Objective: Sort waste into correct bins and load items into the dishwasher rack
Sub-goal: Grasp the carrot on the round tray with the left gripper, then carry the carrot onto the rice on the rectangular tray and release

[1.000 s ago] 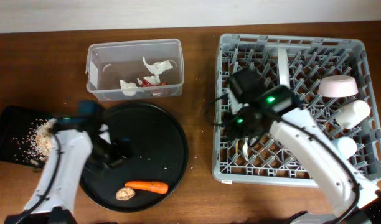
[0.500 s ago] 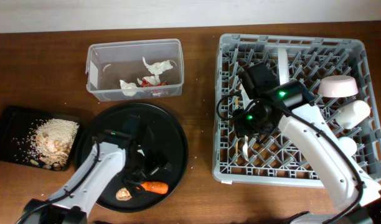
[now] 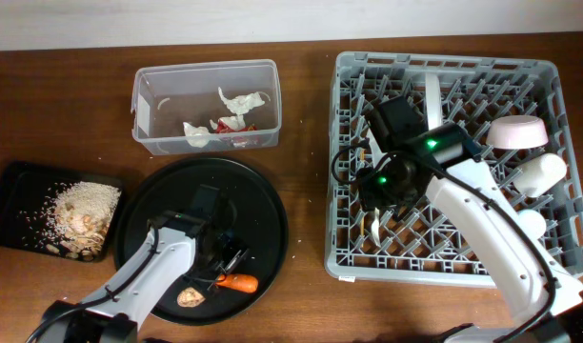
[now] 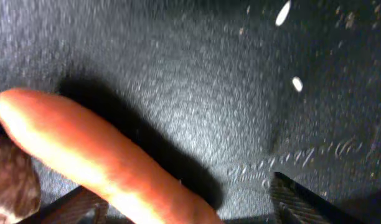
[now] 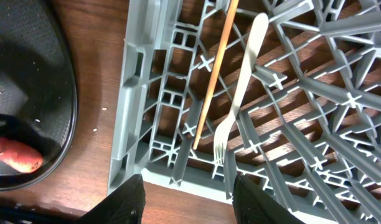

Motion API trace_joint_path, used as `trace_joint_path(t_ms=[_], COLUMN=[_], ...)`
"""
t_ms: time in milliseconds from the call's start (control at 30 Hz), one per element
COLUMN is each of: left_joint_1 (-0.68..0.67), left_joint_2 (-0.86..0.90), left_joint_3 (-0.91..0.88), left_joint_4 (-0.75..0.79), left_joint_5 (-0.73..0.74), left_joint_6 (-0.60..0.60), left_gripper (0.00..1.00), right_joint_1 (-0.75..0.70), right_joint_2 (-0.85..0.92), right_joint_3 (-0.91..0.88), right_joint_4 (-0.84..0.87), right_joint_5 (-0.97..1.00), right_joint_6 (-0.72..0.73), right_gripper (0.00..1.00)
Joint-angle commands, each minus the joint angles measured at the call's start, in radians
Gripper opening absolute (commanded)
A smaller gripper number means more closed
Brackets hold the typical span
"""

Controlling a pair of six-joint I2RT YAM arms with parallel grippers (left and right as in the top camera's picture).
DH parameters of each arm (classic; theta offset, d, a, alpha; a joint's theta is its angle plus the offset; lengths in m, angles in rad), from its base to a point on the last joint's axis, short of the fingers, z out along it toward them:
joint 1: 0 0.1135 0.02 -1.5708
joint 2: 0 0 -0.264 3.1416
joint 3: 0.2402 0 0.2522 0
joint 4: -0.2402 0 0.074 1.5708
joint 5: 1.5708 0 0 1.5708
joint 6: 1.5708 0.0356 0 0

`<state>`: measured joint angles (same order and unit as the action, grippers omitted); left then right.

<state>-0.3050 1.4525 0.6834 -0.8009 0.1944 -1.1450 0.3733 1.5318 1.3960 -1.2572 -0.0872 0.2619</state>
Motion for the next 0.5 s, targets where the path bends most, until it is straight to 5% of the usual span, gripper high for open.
trace_joint_path(t_ms=[0,467], left_joint_1=[-0.003,-0.002], left_joint_2=[-0.002,-0.002], left_joint_3=[-0.047,-0.051], left_joint_4=[0.024,0.046], left_joint_5=[-0.039,-0.117], left_joint_6=[-0.007,0.071], left_gripper=[0.73,0.25], right_joint_1=[-0.007,-0.007], right_joint_2=[-0.003,-0.003], right_joint_3=[0.008,0.008], right_joint_4=[-0.004,-0.004], right_joint_5=[0.013,0.013], right_joint_6=[0.001,0.001], right_gripper=[0.50,0.50])
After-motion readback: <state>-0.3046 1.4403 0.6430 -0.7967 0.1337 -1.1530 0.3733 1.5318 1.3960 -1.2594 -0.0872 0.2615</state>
